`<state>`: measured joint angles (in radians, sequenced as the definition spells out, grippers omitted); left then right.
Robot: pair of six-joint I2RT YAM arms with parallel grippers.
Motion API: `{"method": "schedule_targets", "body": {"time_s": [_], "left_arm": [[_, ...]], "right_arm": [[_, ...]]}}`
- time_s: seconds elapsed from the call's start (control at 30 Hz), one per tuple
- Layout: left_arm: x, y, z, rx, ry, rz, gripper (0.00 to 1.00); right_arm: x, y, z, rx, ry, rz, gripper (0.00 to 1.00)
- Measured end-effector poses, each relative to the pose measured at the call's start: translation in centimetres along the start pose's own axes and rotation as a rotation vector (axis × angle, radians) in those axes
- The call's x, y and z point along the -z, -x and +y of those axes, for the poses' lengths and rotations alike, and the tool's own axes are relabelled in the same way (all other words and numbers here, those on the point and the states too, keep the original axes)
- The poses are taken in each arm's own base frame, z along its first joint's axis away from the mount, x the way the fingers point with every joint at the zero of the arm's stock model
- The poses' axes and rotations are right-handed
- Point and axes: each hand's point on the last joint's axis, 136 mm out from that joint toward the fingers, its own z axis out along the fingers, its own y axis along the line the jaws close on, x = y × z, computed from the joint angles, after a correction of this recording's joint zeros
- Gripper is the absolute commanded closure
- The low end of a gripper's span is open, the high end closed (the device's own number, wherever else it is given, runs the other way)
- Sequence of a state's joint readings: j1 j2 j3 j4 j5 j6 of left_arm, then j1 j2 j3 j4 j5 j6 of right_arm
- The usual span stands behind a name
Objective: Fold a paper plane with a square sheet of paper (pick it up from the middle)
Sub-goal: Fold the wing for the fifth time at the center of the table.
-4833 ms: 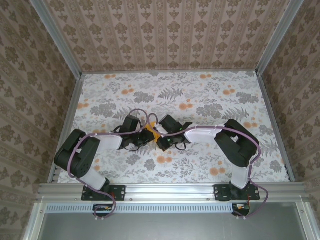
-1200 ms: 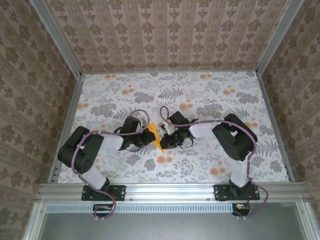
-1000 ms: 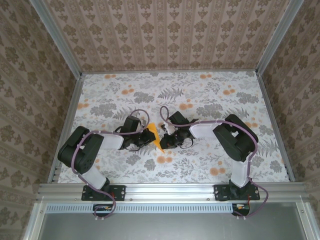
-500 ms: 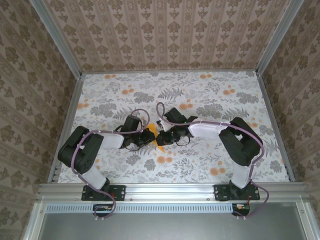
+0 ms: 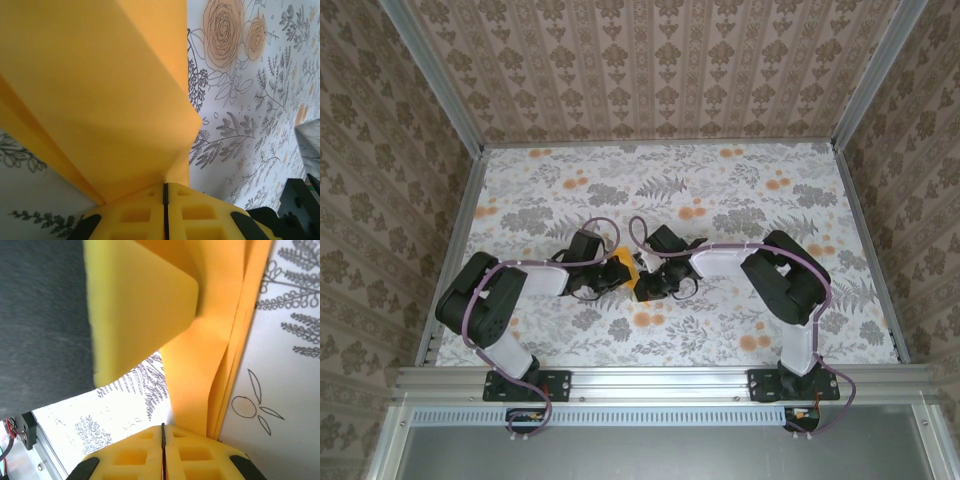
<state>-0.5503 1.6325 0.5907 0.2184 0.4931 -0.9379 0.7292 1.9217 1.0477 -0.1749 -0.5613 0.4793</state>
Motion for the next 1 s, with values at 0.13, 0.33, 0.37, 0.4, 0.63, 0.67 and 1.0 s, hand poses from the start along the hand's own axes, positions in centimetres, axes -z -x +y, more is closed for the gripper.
{"method": "schedule_targets", "body": {"time_s": [0.13,0.33,0.37,0.4,0.63,0.67,1.0], "left_arm": [[0.0,-0.1,0.0,0.002,0.002,0.004,0.93],[-0.1,-0.3,-0.1,-0.001,0.0,0.011,0.93],[-0.1,-0.3,-0.1,-0.001,0.0,0.011,0.93],[-0.1,-0.3,-0.1,-0.001,0.001,0.011,0.93],[-0.1,-0.3,-0.1,-0.001,0.001,0.011,0.93],[-0.1,-0.3,-0.1,-0.002,0.001,0.011,0.93],[0.0,-0.3,-0.1,0.0,0.003,0.012,0.93]], "right_arm": [[0.1,-0.4,0.0,0.013,0.03,-0.018,0.91],[1.2,-1.8,-0.6,0.004,0.046,-0.026,0.9],[1.5,-1.9,-0.6,-0.002,0.047,-0.026,0.9],[1.7,-1.9,-0.6,-0.006,0.048,-0.025,0.9],[2.6,1.0,1.2,0.003,0.075,-0.069,0.91],[2.5,1.7,1.5,0.009,0.08,-0.078,0.91],[0.1,1.9,-0.1,-0.035,0.052,-0.022,0.91]]}}
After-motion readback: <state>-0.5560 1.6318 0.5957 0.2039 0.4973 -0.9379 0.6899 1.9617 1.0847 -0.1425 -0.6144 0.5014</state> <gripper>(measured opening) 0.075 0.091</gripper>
